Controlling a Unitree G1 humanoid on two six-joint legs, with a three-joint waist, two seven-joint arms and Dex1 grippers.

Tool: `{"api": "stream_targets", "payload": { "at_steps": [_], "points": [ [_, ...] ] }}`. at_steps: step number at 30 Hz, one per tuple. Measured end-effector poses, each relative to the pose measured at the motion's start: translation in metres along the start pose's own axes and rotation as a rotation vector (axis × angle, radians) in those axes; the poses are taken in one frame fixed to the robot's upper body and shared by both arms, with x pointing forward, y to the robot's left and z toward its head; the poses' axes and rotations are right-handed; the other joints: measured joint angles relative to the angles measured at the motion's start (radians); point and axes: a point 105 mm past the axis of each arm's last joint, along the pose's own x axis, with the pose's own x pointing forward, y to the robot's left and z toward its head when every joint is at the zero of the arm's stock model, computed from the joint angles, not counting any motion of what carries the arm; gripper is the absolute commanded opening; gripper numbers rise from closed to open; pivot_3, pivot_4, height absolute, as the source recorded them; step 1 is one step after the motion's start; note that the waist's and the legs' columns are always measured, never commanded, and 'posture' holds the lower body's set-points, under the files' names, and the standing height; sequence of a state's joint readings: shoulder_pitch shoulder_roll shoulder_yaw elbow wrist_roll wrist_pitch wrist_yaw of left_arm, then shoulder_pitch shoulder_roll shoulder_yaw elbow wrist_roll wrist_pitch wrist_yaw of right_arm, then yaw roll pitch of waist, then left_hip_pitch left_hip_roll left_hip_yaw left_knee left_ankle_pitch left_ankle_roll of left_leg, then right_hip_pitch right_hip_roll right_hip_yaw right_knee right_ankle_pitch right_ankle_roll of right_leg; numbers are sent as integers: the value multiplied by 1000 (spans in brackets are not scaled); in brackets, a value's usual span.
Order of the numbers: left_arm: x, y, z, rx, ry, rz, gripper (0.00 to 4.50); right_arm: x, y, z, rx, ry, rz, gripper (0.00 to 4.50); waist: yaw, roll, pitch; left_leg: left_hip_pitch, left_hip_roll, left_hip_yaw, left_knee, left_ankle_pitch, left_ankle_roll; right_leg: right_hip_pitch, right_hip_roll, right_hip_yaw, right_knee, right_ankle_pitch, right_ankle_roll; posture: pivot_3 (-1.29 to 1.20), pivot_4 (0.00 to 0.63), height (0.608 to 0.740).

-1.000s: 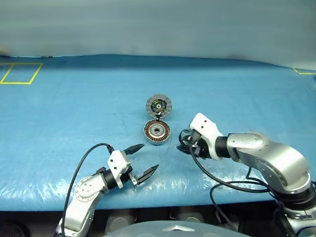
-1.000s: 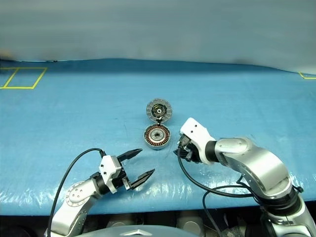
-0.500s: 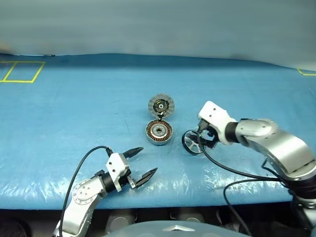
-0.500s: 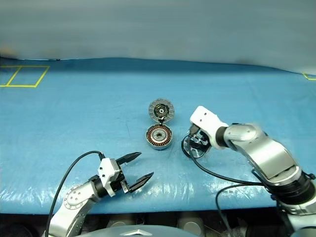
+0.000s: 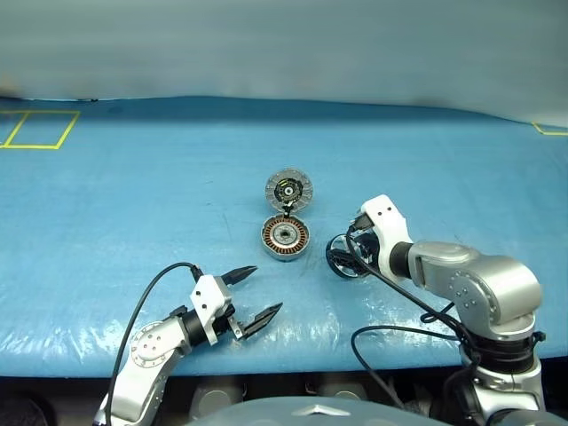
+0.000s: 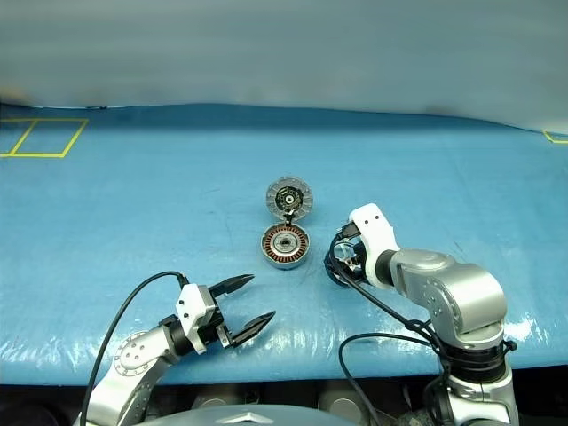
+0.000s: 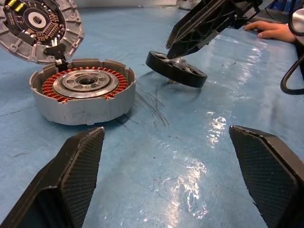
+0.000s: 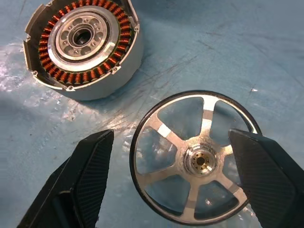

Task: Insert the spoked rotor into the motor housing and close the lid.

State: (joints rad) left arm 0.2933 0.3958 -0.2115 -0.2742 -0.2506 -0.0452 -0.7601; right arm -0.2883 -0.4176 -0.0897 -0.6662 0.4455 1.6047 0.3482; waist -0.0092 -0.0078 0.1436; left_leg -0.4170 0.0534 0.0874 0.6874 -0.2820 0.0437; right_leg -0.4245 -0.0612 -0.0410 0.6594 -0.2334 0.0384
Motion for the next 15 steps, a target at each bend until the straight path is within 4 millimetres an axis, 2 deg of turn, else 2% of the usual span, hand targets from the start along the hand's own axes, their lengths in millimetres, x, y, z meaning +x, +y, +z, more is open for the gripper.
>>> {"api": "stream_targets", "payload": {
  "at_steps": [5, 15],
  "points": [
    [0, 0, 1, -6, -4, -3, 4500, -5, 1, 8, 41, -81, -30, 4054, -3, 0, 0, 1, 0, 0, 0, 0, 0, 0, 1, 0, 1, 0, 0, 0, 150, 740],
    [3, 2, 3, -6, -11, -11, 4500, -4, -5, 2, 99, -85, -89, 4054, -3, 0, 0, 1, 0, 0, 0, 0, 0, 0, 1, 1, 1, 0, 0, 0, 150, 740]
  ]
}}
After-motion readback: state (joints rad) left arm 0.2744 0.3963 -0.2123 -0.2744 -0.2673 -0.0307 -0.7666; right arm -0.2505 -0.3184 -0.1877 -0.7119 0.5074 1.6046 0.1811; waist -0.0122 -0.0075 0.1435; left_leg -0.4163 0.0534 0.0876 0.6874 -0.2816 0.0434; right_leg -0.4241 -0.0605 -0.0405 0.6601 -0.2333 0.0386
